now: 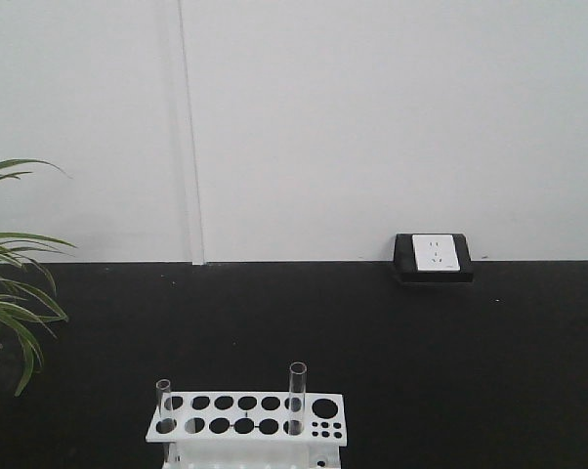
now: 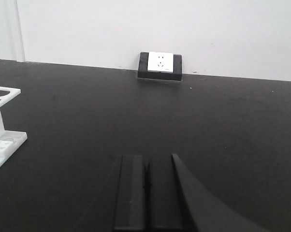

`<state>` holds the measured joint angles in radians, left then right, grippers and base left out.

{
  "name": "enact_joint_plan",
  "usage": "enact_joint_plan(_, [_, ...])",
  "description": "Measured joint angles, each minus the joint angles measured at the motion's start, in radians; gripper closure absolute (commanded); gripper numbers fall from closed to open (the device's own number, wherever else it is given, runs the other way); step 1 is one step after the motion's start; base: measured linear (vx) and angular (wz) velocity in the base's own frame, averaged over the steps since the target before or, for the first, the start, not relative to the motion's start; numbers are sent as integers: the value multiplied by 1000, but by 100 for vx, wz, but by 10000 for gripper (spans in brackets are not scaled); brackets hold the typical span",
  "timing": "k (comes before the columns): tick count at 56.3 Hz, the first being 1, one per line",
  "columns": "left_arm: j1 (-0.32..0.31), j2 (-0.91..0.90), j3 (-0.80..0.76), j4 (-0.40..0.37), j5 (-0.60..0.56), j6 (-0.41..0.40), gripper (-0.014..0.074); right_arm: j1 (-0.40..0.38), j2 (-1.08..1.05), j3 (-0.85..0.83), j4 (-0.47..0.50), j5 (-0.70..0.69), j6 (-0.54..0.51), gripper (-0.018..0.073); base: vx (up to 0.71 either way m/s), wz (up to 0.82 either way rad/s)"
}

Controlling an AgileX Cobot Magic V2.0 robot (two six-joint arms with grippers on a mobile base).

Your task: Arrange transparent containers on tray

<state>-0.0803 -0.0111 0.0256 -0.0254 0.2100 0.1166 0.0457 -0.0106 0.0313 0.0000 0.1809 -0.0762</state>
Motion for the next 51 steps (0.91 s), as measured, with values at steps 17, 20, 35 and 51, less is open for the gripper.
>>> enact_joint_plan(17, [0, 0, 0, 0, 0, 0, 599, 0, 0, 0, 0, 0, 0, 571, 0, 0])
enact_joint_plan(20, [0, 0, 0, 0, 0, 0, 599, 0, 0, 0, 0, 0, 0, 571, 0, 0])
enact_joint_plan(35, [0, 0, 0, 0, 0, 0, 599, 0, 0, 0, 0, 0, 0, 571, 0, 0])
enact_joint_plan(51, [0, 0, 0, 0, -71, 0, 599, 0, 0, 0, 36, -63, 18, 571, 0, 0])
